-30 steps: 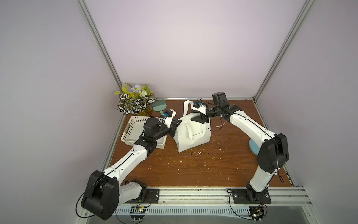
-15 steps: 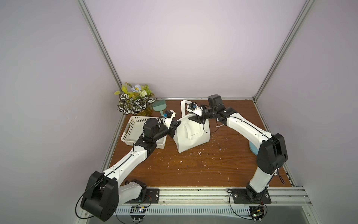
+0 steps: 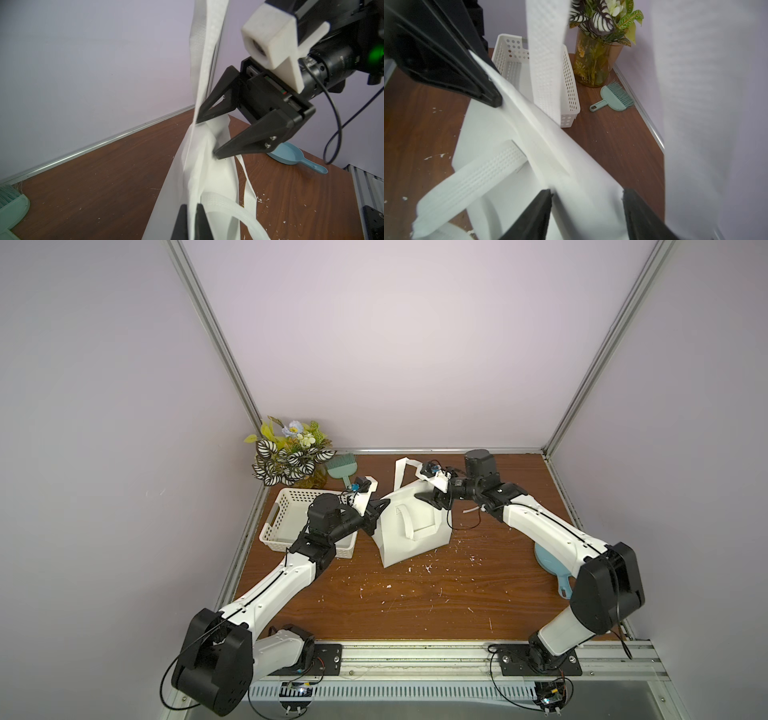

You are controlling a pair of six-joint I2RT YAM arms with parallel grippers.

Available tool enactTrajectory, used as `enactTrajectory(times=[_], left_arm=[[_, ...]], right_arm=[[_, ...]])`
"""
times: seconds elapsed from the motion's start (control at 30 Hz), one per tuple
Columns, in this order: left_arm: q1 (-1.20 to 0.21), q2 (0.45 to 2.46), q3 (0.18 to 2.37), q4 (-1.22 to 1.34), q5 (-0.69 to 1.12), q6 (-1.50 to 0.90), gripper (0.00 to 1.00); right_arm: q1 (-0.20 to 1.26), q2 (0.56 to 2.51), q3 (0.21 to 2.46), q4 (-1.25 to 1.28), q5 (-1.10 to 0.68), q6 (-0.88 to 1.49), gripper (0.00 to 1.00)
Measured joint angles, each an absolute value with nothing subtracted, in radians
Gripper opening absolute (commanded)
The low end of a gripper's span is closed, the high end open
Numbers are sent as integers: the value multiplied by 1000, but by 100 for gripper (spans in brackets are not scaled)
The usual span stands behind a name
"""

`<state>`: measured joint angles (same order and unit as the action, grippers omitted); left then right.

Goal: Place the ice pack in the delivery bag
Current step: Reset both arms

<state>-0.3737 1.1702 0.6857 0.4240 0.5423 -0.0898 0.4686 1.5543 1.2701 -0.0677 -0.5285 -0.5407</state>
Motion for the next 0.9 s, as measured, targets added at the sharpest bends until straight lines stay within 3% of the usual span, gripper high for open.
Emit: enactTrajectory(times=[0.17, 0.2, 0.23, 0.33, 0.43, 0.5, 0.67, 0.9], left_arm=[[-374, 1148, 685, 443, 551, -109, 39], [-374, 1141, 685, 446, 553, -112, 48], [-374, 1134, 685, 446, 555, -113, 58], [-374, 1103, 686, 442, 557, -130, 67], [-374, 1057, 687, 420, 537, -145, 90], [-374, 1018, 691, 389, 491, -161, 100], [-374, 917, 707, 293, 259, -198, 100], [-353, 902, 660, 205, -229, -224, 100]], right_arm=[[399, 1385, 1105, 61, -506, -445, 88], [392, 1347, 1068, 93, -493, -423, 91], [389, 1313, 1036, 120, -481, -405, 92], [377, 1211, 938, 208, -441, -348, 96], [360, 1118, 837, 303, -377, -291, 99], [339, 1061, 764, 363, -313, -250, 99], [278, 960, 593, 470, -115, -154, 99], [208, 940, 318, 638, 197, -55, 99]])
